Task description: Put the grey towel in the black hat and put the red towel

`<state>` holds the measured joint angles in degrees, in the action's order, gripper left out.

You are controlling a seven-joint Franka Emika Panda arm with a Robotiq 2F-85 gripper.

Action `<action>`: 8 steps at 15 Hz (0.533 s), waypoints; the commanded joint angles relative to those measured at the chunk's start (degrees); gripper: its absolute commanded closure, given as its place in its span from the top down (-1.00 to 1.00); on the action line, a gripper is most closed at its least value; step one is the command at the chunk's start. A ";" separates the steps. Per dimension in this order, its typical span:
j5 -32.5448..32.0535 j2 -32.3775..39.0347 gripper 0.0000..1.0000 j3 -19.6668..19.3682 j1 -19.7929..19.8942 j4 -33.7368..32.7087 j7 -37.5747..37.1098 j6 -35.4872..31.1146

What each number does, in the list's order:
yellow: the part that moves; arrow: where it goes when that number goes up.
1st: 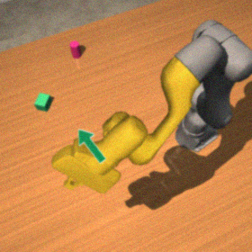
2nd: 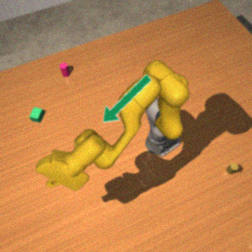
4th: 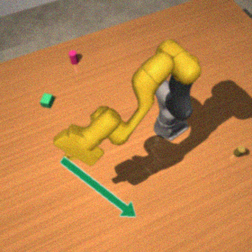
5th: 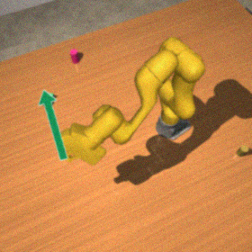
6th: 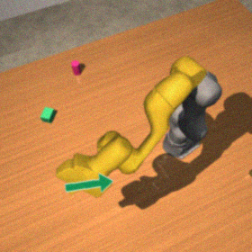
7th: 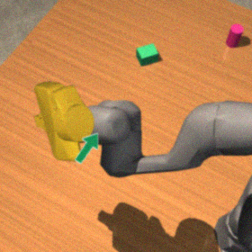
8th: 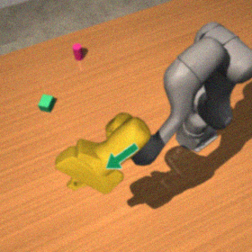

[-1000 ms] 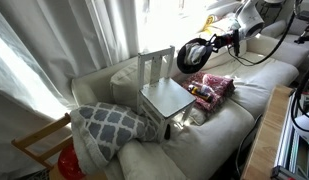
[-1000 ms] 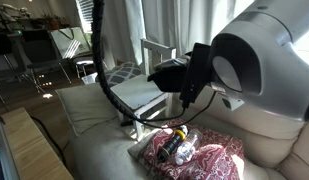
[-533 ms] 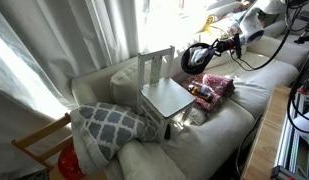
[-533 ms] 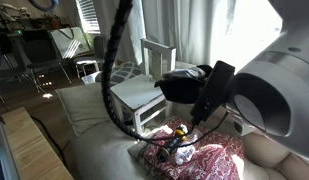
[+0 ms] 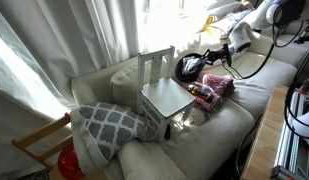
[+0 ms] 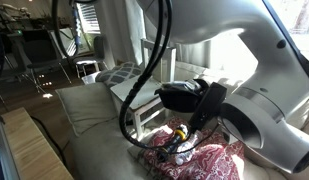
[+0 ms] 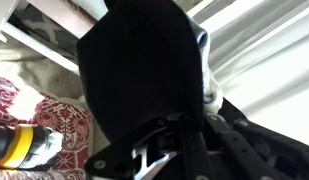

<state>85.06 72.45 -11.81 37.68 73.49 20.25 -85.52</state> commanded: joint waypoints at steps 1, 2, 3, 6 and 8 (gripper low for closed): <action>0.71 6.89 -0.97 1.33 1.09 -9.85 -4.02 -3.88; 0.50 7.96 -0.97 1.60 1.17 -11.48 -4.59 -5.12; 0.63 9.10 -0.97 2.02 1.37 -13.30 -4.92 -6.61; 1.35 13.44 -0.97 1.39 0.83 -19.75 -7.33 -9.02; 0.95 16.10 -0.97 1.22 0.66 -23.47 -8.78 -10.57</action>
<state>85.35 82.19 -10.82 37.72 59.12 15.21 -94.53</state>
